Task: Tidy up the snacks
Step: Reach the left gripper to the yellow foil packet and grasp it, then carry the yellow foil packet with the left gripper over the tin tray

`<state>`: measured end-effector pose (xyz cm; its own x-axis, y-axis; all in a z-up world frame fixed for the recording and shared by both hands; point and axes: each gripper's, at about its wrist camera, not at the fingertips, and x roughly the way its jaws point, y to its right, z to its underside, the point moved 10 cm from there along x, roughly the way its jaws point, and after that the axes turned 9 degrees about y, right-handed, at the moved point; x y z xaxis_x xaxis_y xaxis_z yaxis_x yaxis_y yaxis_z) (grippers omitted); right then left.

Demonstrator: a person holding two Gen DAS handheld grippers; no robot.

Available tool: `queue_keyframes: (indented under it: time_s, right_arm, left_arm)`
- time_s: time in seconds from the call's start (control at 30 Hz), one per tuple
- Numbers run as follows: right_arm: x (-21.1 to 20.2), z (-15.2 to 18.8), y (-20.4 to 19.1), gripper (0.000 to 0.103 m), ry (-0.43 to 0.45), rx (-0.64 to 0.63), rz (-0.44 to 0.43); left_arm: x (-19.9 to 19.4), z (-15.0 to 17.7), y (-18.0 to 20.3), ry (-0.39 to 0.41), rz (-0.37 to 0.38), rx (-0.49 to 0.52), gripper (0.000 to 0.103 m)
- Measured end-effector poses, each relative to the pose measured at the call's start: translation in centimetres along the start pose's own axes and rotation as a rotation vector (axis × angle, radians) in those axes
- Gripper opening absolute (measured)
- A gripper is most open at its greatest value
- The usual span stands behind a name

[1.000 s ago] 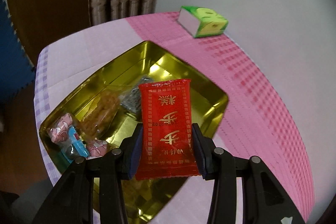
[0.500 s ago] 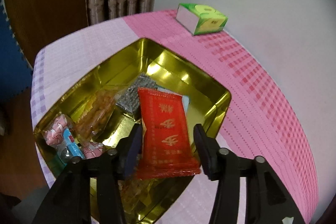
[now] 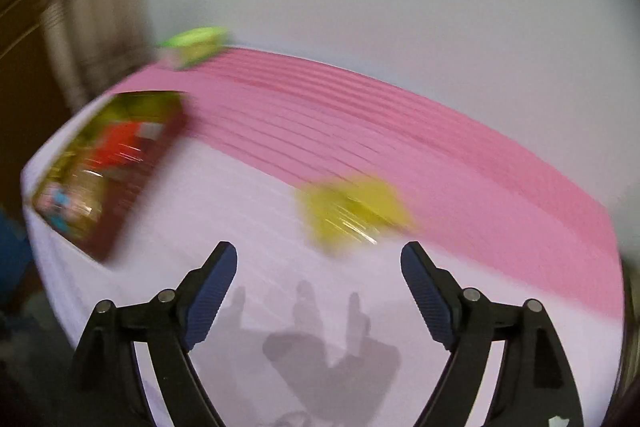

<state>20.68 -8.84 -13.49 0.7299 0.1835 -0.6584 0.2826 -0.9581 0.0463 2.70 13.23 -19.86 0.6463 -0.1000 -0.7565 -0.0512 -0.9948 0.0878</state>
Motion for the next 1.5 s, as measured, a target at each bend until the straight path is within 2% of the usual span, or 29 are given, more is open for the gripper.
queue_keyframes:
  time_s: [0.1, 0.2, 0.3, 0.4, 0.43, 0.57, 0.6, 0.67, 0.8, 0.87, 0.93, 1.07, 1.2, 1.27, 1.3, 1.4, 1.5]
  right_arm:
    - [-2.4, 5.1, 7.7, 0.083, -0.013, 0.139, 0.119]
    - [-5.8, 9.2, 13.5, 0.085, 0.018, 0.291, 0.202]
    - [-7.8, 11.1, 15.3, 0.088, 0.053, 0.347, 0.217]
    - [-8.1, 11.7, 15.6, 0.090, 0.050, 0.350, 0.194]
    - [-7.9, 11.6, 15.6, 0.090, 0.050, 0.360, 0.171]
    - [-8.0, 10.3, 15.4, 0.091, 0.080, 0.341, 0.120]
    - [-8.1, 10.0, 15.3, 0.091, 0.087, 0.326, 0.114]
    - [-8.5, 10.2, 15.8, 0.091, 0.092, 0.321, 0.115]
    - [-8.7, 10.5, 16.9, 0.091, 0.092, 0.383, 0.097]
    - [-9.1, 10.5, 17.5, 0.091, 0.102, 0.400, 0.098]
    - [-9.5, 10.4, 18.1, 0.092, 0.115, 0.424, 0.102]
    - [-9.2, 10.4, 18.2, 0.092, 0.110, 0.445, 0.088]
    - [-9.4, 10.2, 17.6, 0.092, 0.111, 0.434, 0.076]
    - [-9.8, 10.0, 17.2, 0.092, 0.120, 0.426, 0.073]
    - [-10.0, 9.9, 17.0, 0.092, 0.123, 0.422, 0.072]
    - [-10.2, 9.7, 16.8, 0.092, 0.129, 0.415, 0.072]
    - [-10.1, 9.5, 16.8, 0.092, 0.133, 0.416, 0.068]
  left_arm:
    - [1.0, -1.6, 2.6, 0.033, 0.022, 0.088, 0.073]
    - [3.4, -5.1, 6.8, 0.066, 0.097, 0.152, 0.073]
    - [6.2, -9.2, 10.1, 0.111, 0.131, 0.179, 0.073]
    - [10.4, -13.5, 13.5, 0.120, 0.131, 0.241, 0.073]
    - [12.4, -15.2, 14.6, 0.113, 0.121, 0.258, 0.073]
    - [17.3, -18.3, 16.5, 0.065, 0.087, 0.298, 0.073]
    - [18.5, -19.0, 17.2, 0.046, 0.103, 0.292, 0.073]
    - [19.6, -19.5, 17.8, 0.032, 0.126, 0.295, 0.073]
    - [22.2, -19.4, 19.5, -0.027, 0.140, 0.376, 0.073]
    - [22.8, -19.0, 20.3, -0.046, 0.130, 0.410, 0.073]
    - [23.4, -18.9, 20.6, -0.030, 0.104, 0.451, 0.073]
    - [24.3, -19.3, 20.9, -0.011, 0.085, 0.443, 0.074]
    - [25.2, -19.7, 20.7, -0.027, 0.092, 0.404, 0.075]
    - [25.2, -19.6, 20.5, -0.033, 0.090, 0.391, 0.073]
    - [25.0, -19.5, 20.6, -0.036, 0.088, 0.393, 0.069]
    - [24.0, -19.1, 20.7, -0.038, 0.077, 0.427, 0.059]
    - [23.2, -18.6, 20.6, -0.031, 0.063, 0.464, 0.055]
